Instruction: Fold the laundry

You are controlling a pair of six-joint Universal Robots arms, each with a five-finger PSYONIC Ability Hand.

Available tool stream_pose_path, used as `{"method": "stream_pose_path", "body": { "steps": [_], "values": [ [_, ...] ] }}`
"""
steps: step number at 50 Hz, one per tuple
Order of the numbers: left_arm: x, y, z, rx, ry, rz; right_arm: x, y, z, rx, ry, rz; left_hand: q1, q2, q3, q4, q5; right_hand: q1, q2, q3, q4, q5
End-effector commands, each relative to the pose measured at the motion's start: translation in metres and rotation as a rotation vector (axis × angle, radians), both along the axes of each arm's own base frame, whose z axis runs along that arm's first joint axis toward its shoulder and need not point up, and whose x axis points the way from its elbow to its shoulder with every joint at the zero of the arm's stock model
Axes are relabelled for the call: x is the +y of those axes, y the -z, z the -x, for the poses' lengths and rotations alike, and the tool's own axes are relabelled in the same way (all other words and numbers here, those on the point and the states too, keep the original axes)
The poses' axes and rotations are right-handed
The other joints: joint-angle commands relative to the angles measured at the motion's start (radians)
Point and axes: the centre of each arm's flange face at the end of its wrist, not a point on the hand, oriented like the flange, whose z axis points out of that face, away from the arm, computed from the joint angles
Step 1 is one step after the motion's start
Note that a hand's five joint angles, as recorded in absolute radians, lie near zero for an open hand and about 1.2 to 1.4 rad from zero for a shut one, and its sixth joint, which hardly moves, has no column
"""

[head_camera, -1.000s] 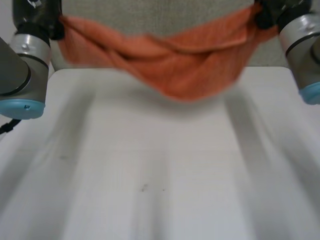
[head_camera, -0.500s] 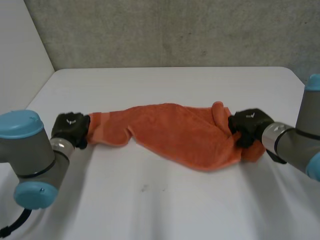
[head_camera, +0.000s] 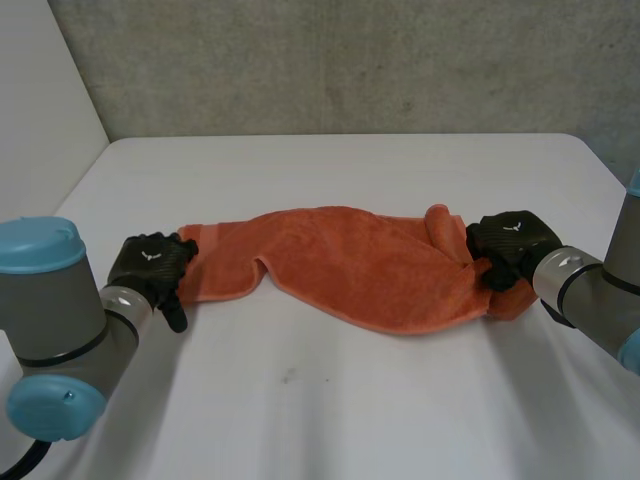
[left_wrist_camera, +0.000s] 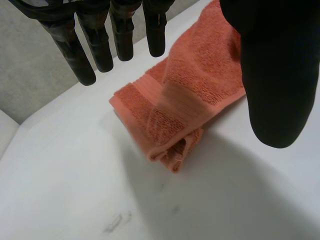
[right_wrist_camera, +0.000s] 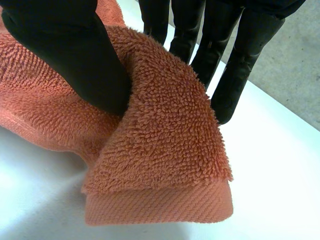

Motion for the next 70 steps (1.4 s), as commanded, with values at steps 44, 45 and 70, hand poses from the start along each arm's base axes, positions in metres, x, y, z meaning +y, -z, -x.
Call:
{"method": "stream_pose_path", "body": {
  "steps": [44, 45, 70],
  "values": [
    [-0.060, 0.037, 0.032, 0.042, 0.069, 0.076, -0.004, 0.008, 0.002, 0.010, 0.000, -0.011, 1.104, 1.100, 1.094, 1.106, 1.110, 0.439, 0.219, 0.213, 0.203, 0.270],
    [-0.061, 0.035, 0.032, 0.044, 0.067, 0.081, -0.005, 0.007, 0.001, 0.010, -0.002, -0.008, 1.104, 1.100, 1.094, 1.106, 1.110, 0.439, 0.219, 0.213, 0.203, 0.270],
    [-0.049, 0.015, 0.023, 0.049, 0.048, 0.082, -0.008, 0.002, 0.002, 0.008, 0.003, 0.009, 0.623, 0.619, 0.614, 0.625, 0.629, 0.439, 0.219, 0.213, 0.203, 0.270]
  ]
}}
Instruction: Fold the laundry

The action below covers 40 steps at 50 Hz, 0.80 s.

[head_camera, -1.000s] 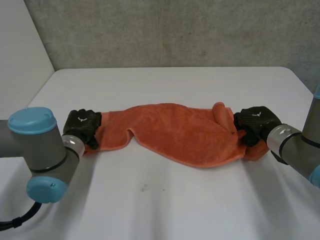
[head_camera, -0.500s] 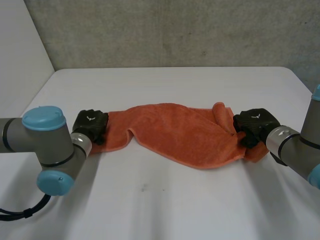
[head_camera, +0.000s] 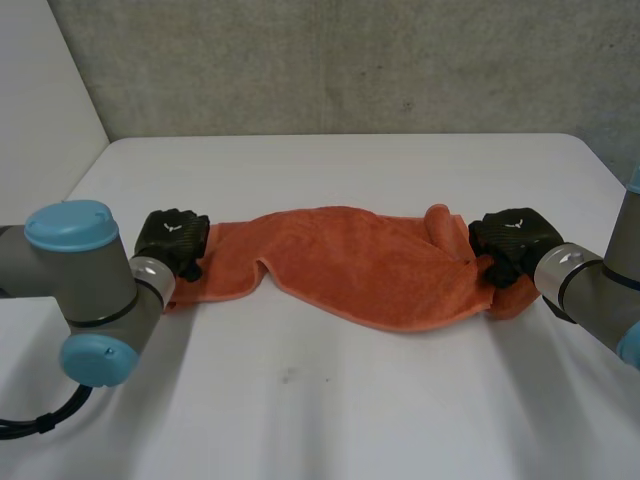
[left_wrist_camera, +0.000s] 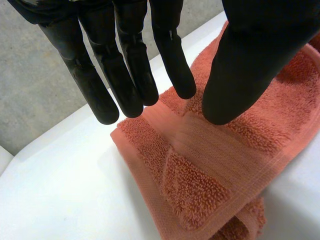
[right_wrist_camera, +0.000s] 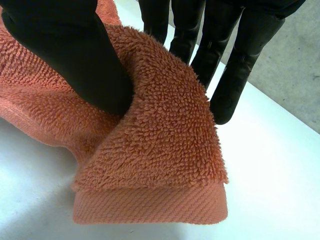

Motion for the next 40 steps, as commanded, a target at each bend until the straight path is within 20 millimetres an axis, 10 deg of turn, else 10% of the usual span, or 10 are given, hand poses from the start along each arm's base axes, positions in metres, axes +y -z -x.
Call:
{"method": "stream_pose_path", "body": {
  "steps": [1, 20, 29, 40],
  "values": [
    [0.003, 0.000, -0.001, -0.004, 0.000, -0.008, 0.000, 0.000, 0.000, 0.000, -0.001, -0.001, -0.030, -0.030, -0.035, -0.029, -0.040, 0.439, 0.219, 0.213, 0.203, 0.270],
    [-0.013, 0.022, 0.004, -0.012, 0.004, -0.028, 0.001, 0.003, -0.001, 0.004, -0.004, -0.007, -0.107, -0.107, -0.111, -0.106, -0.117, 0.439, 0.219, 0.213, 0.203, 0.270],
    [-0.017, 0.026, 0.006, -0.015, 0.009, -0.029, 0.000, 0.001, 0.000, 0.003, -0.004, 0.001, 0.486, 0.486, 0.481, 0.487, 0.476, 0.439, 0.219, 0.213, 0.203, 0.270],
    [-0.004, -0.028, -0.003, -0.010, -0.007, -0.027, -0.005, -0.037, 0.008, 0.037, 0.010, 0.059, 0.486, 0.486, 0.481, 0.487, 0.476, 0.439, 0.219, 0.213, 0.203, 0.270]
  ]
}}
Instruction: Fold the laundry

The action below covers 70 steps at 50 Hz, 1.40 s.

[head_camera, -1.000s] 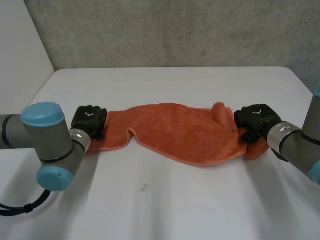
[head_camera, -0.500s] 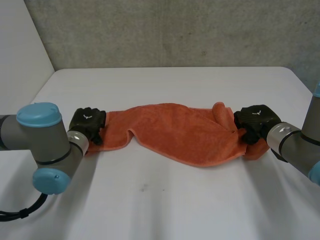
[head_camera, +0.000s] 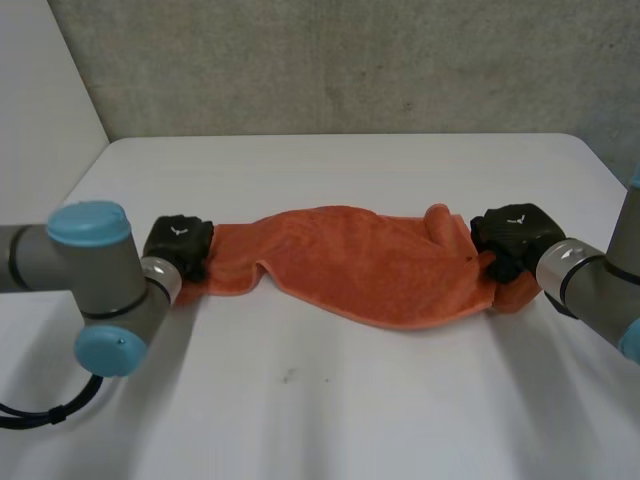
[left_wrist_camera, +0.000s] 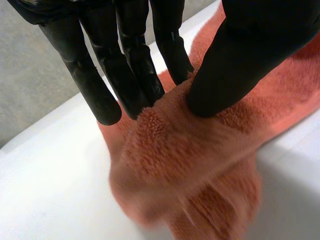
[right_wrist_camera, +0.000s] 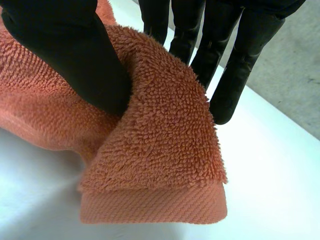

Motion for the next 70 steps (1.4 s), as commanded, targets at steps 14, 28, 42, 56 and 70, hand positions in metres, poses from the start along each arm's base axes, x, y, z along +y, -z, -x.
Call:
{"method": "stream_pose_path", "body": {
  "steps": [14, 28, 42, 56, 70],
  "values": [
    [0.061, -0.112, -0.040, -0.012, -0.050, -0.004, 0.041, -0.059, 0.044, 0.413, -0.074, -0.075, 0.282, 0.203, 0.212, 0.205, 0.258, 0.439, 0.219, 0.213, 0.203, 0.270],
    [0.021, -0.054, -0.034, -0.186, -0.017, -0.081, 0.006, -0.026, 0.040, 0.449, -0.063, -0.073, 0.282, 0.203, 0.212, 0.205, 0.258, 0.439, 0.219, 0.213, 0.203, 0.270],
    [-0.038, -0.295, -0.019, 0.140, -0.163, 0.902, -0.070, -0.239, 0.025, -0.207, 0.211, 0.835, 0.282, 0.203, 0.212, 0.205, 0.258, 0.439, 0.219, 0.213, 0.203, 0.270],
    [-0.005, -0.169, -0.027, 0.005, -0.135, 0.502, -0.035, -0.162, 0.021, -0.123, 0.066, 0.511, 0.282, 0.203, 0.212, 0.205, 0.258, 0.439, 0.219, 0.213, 0.203, 0.270],
    [0.014, -0.038, -0.035, -0.121, -0.113, 0.128, -0.035, 0.016, 0.027, 0.133, 0.013, -0.138, 0.282, 0.203, 0.212, 0.205, 0.258, 0.439, 0.219, 0.213, 0.203, 0.270]
  ]
}}
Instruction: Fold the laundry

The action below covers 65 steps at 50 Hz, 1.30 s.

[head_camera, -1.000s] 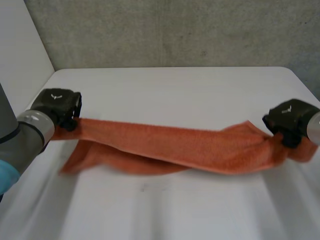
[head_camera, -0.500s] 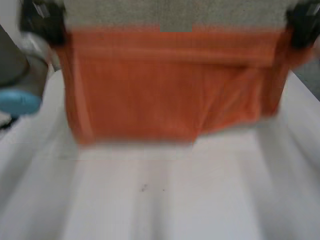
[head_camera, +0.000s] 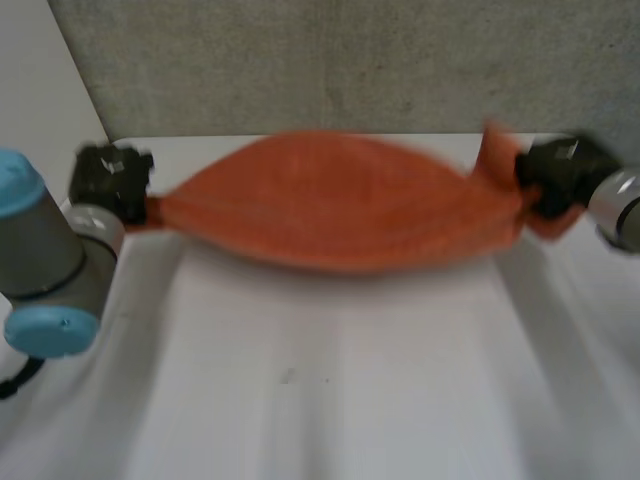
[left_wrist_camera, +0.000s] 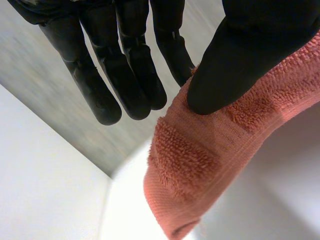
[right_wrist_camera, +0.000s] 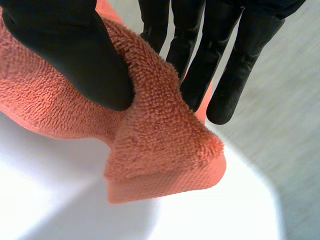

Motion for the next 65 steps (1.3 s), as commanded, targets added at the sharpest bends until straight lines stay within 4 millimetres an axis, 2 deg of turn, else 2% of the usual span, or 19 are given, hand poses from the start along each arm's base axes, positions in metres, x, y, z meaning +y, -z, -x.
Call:
{"method": "stream_pose_path", "body": {
  "steps": [1, 3, 4, 7, 12, 18, 22, 27, 33, 37, 44, 49, 50, 51, 53, 65],
  "values": [
    [0.007, 0.044, -0.001, -0.032, -0.001, -0.125, -0.004, 0.072, 0.002, 0.084, -0.003, -0.244, 0.282, 0.196, 0.203, 0.200, 0.242, 0.439, 0.215, 0.203, 0.203, 0.243],
    [0.008, 0.045, -0.002, -0.034, -0.002, -0.130, -0.006, 0.073, 0.004, 0.082, 0.012, -0.249, 0.282, 0.196, 0.203, 0.200, 0.242, 0.198, -0.026, -0.038, -0.038, 0.002],
    [0.009, 0.044, -0.002, -0.034, -0.002, -0.130, -0.008, 0.073, 0.005, 0.074, 0.030, -0.248, 0.282, 0.196, 0.203, 0.200, 0.242, -0.155, -0.379, -0.391, -0.391, -0.351],
    [0.010, 0.041, -0.002, -0.032, -0.001, -0.124, -0.011, 0.068, 0.007, 0.038, 0.067, -0.233, 0.282, 0.196, 0.203, 0.200, 0.242, -0.545, -0.769, -0.781, -0.781, -0.741],
    [0.011, 0.036, -0.002, -0.027, -0.001, -0.111, -0.005, 0.046, 0.009, -0.020, 0.087, -0.196, 0.282, 0.196, 0.203, 0.200, 0.242, -0.584, -0.808, -0.820, -0.821, -0.781],
    [0.012, 0.036, -0.002, -0.026, 0.000, -0.114, 0.012, 0.033, 0.010, -0.040, 0.080, -0.169, 0.282, 0.196, 0.203, 0.200, 0.242, -0.558, -0.782, -0.794, -0.794, -0.754],
    [0.013, 0.039, -0.004, -0.030, -0.002, -0.124, 0.038, 0.005, 0.036, -0.076, 0.087, -0.048, 0.282, 0.196, 0.203, 0.200, 0.242, -0.347, -0.571, -0.583, -0.583, -0.543],
    [0.013, 0.039, -0.005, -0.029, -0.007, -0.126, 0.057, -0.001, 0.044, -0.108, 0.044, -0.011, 0.282, 0.196, 0.203, 0.200, 0.242, -0.182, -0.406, -0.418, -0.419, -0.379],
    [0.014, 0.040, -0.003, -0.030, -0.003, -0.126, 0.075, 0.012, 0.052, -0.106, 0.016, -0.059, 0.282, 0.196, 0.203, 0.200, 0.242, 0.035, -0.189, -0.201, -0.201, -0.161],
    [0.016, 0.040, -0.002, -0.030, 0.000, -0.127, 0.084, 0.030, 0.060, -0.055, 0.019, -0.102, 0.282, 0.196, 0.203, 0.200, 0.242, 0.173, -0.051, -0.063, -0.063, -0.024],
    [0.020, 0.043, -0.001, -0.034, 0.007, -0.141, 0.093, 0.049, 0.059, -0.028, 0.000, -0.165, 0.282, 0.196, 0.203, 0.200, 0.242, 0.194, -0.030, -0.042, -0.042, -0.003],
    [0.020, 0.043, -0.001, -0.034, 0.008, -0.141, 0.086, 0.065, 0.060, -0.029, -0.002, -0.204, 0.282, 0.196, 0.203, 0.200, 0.242, 0.024, -0.200, -0.212, -0.212, -0.172],
    [0.020, 0.043, -0.001, -0.034, 0.010, -0.141, 0.085, 0.066, 0.061, -0.029, -0.002, -0.202, 0.282, 0.196, 0.203, 0.200, 0.242, -0.058, -0.282, -0.294, -0.294, -0.254],
    [0.020, 0.044, -0.001, -0.034, 0.010, -0.141, 0.080, 0.069, 0.061, -0.026, -0.002, -0.193, 0.282, 0.196, 0.203, 0.200, 0.242, -0.256, -0.480, -0.492, -0.493, -0.453],
    [0.020, 0.044, -0.001, -0.034, 0.010, -0.141, 0.072, 0.072, 0.063, -0.017, -0.003, -0.158, 0.282, 0.196, 0.203, 0.200, 0.242, -0.437, -0.661, -0.673, -0.673, -0.633],
    [0.019, 0.045, -0.001, -0.036, 0.008, -0.142, 0.037, 0.090, 0.057, 0.013, -0.015, -0.095, 0.282, 0.196, 0.203, 0.200, 0.242, -0.402, -0.626, -0.638, -0.639, -0.599]
  ]
}}
